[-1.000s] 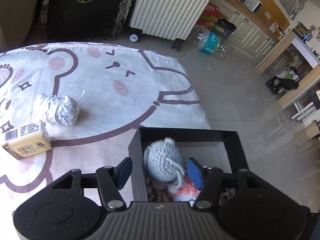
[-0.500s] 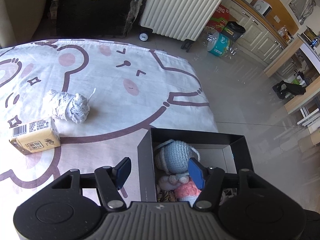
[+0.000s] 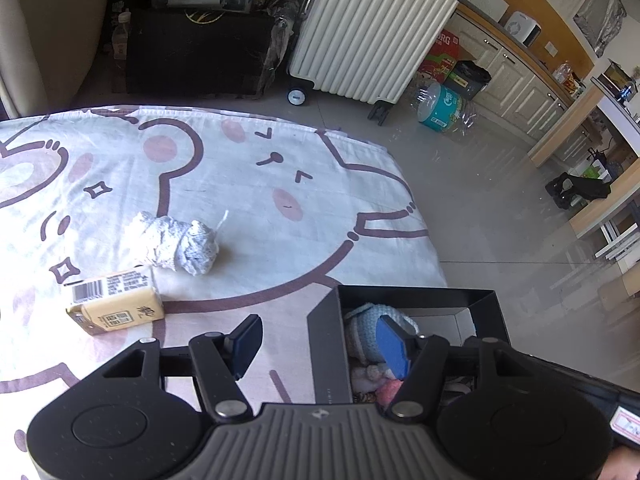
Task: Organize objects
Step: 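Withdraw both open grippers from the box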
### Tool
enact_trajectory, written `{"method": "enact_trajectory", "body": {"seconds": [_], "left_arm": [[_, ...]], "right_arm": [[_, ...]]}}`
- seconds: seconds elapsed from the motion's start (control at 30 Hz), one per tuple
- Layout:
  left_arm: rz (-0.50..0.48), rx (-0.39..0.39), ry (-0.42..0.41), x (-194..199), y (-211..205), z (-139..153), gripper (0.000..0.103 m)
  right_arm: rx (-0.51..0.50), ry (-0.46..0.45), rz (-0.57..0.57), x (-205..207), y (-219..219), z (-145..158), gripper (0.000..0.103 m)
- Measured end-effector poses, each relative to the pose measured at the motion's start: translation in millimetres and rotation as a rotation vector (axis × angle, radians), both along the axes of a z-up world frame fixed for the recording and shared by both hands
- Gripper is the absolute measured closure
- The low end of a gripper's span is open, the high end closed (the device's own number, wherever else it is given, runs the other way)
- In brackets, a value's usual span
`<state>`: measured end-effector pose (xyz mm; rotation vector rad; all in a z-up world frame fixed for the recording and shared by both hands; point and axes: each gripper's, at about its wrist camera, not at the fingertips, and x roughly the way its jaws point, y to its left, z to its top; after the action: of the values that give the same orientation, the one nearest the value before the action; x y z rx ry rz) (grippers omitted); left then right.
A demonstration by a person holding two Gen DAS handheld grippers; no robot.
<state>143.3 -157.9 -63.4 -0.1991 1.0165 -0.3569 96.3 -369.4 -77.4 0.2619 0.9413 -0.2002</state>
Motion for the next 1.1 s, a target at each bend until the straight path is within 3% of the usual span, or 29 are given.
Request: {"method": "enact_trajectory", "body": {"seconds": [0.13,0.5,0.57,0.67,1.1], "left_arm": [[-0.001,0.007,0.011,4.6,8.5,-4.9,0.040],[-0.003,0.018,0.028,12.8,18.9,-15.2,0.040],[-0.001,0.020,0.026,13.0,20.8,-14.6,0.040],[-0.001,0.021,0.025,12.3,22.9,-13.3,0.040],[-0.033,0.044,-0.002,-0.1,17.3,0.9,0.040]], "right_arm": [[0.046,0.008,-0.007,11.9,6.1,-11.0,0.082],[0.049,0.075,0.028,33.8,32.3,-36.7,0.083],[0.061,0.092,0.036,36.2,36.3,-39.9,0.091],[0.048,0.125,0.057,39.0,43.8,-45.1,0.094],[0.032,0.070,0.047,24.0,36.3,-21.4,0.084]]}}
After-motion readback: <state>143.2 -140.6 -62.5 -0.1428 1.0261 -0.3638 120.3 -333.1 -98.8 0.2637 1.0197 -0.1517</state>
